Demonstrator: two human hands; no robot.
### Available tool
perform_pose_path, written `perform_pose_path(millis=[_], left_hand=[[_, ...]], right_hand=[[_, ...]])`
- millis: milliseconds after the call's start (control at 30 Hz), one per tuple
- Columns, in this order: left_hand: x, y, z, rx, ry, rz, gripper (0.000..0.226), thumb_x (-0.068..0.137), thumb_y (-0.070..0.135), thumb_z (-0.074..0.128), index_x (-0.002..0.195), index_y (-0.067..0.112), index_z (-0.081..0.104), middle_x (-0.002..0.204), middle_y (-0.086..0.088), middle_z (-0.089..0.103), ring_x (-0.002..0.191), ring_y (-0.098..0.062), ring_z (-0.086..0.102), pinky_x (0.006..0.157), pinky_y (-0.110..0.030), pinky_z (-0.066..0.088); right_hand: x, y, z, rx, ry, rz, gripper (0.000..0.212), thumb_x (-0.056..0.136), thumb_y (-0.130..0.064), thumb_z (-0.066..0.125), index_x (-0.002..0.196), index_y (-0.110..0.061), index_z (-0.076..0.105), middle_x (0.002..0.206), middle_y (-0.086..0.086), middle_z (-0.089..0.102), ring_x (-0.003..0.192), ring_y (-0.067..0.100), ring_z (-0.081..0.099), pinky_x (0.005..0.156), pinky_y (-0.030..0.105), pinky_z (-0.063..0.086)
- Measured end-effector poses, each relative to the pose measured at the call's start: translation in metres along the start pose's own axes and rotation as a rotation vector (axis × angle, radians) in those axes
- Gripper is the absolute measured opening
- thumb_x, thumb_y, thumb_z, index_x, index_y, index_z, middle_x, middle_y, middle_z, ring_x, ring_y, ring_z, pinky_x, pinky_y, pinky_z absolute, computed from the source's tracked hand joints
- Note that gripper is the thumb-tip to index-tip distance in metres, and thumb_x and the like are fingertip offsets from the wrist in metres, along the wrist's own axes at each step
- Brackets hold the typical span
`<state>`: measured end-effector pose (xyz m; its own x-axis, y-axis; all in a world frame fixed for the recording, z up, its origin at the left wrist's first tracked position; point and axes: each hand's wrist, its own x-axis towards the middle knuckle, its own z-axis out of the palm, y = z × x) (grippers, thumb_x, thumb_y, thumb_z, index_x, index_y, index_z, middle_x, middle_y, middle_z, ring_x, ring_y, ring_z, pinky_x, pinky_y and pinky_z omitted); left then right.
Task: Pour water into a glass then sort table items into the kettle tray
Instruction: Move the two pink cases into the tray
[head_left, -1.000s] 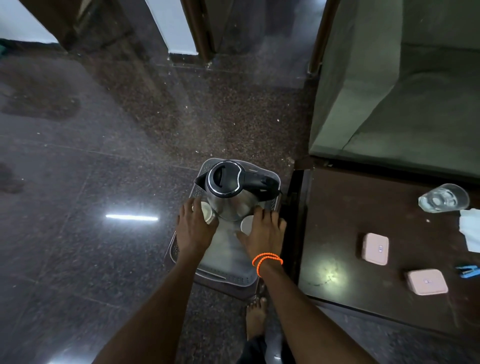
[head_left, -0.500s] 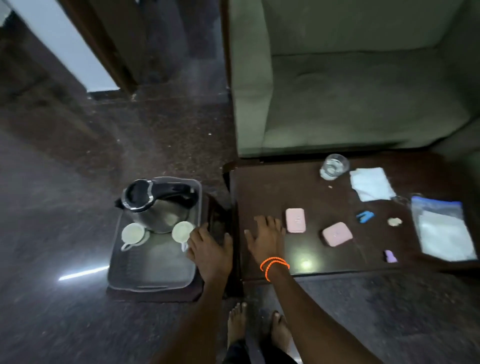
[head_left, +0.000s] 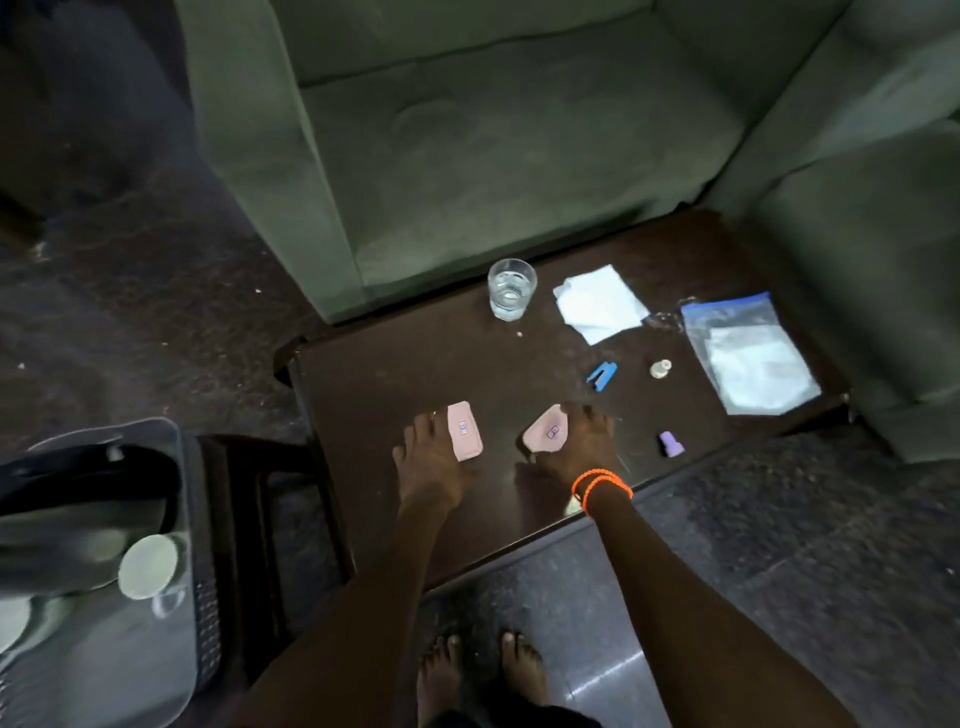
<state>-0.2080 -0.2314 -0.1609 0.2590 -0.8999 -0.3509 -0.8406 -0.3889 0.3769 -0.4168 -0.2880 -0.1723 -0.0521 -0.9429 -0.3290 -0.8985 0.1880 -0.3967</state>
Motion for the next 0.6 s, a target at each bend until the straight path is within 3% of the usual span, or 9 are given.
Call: perform_pose_path(millis=[67, 167, 333, 533, 600], left_hand=[[0.015, -0.006, 0.009, 0.032, -0.035, 0.047, 0.102, 0.072, 0.045, 0.079, 0.158, 0.023, 0.028, 0.153, -0.004, 0.035, 0.136, -0.033, 0.037, 0.107, -0.051, 0.040], [0.033, -0.013, 0.016, 0.048, -0.059, 0.081, 0.108, 0.068, 0.042, 0.084, 0.158, 0.025, 0.028, 0.155, -0.002, 0.034, 0.136, -0.031, 0.037, 0.106, -0.049, 0.042], [0.041, -0.015, 0.011, -0.093, -0.065, 0.127, 0.098, 0.053, 0.028, 0.090, 0.141, 0.021, 0.048, 0.131, -0.005, 0.048, 0.119, -0.032, 0.047, 0.097, -0.043, 0.049], [0.004, -0.023, -0.032, -0.193, -0.062, 0.121, 0.098, 0.057, 0.023, 0.092, 0.145, 0.018, 0.048, 0.137, -0.005, 0.049, 0.124, -0.028, 0.048, 0.106, -0.036, 0.041], [-0.017, -0.031, -0.055, -0.227, -0.018, 0.135, 0.090, 0.061, 0.030, 0.087, 0.142, 0.015, 0.052, 0.133, -0.008, 0.055, 0.121, -0.029, 0.051, 0.105, -0.037, 0.040]], right_hand=[[0.012, 0.011, 0.005, 0.008, -0.045, -0.026, 0.097, 0.043, -0.061, 0.082, 0.126, -0.023, 0.049, 0.125, 0.006, 0.051, 0.116, 0.030, 0.049, 0.096, 0.045, 0.046], [0.020, 0.013, 0.015, 0.051, -0.106, -0.070, 0.108, 0.046, -0.054, 0.088, 0.139, -0.026, 0.040, 0.138, 0.008, 0.044, 0.126, 0.032, 0.043, 0.105, 0.051, 0.041], [0.023, 0.003, 0.023, 0.084, -0.027, -0.093, 0.100, 0.048, -0.051, 0.086, 0.133, -0.028, 0.040, 0.129, 0.006, 0.052, 0.118, 0.031, 0.051, 0.097, 0.046, 0.048], [-0.007, -0.036, -0.002, 0.159, -0.175, -0.193, 0.114, 0.051, -0.025, 0.093, 0.147, -0.019, 0.033, 0.138, 0.009, 0.051, 0.124, 0.032, 0.049, 0.103, 0.041, 0.045], [-0.022, -0.058, -0.010, 0.163, -0.240, -0.249, 0.112, 0.048, -0.020, 0.093, 0.145, -0.021, 0.037, 0.137, 0.006, 0.051, 0.122, 0.030, 0.051, 0.102, 0.039, 0.048]])
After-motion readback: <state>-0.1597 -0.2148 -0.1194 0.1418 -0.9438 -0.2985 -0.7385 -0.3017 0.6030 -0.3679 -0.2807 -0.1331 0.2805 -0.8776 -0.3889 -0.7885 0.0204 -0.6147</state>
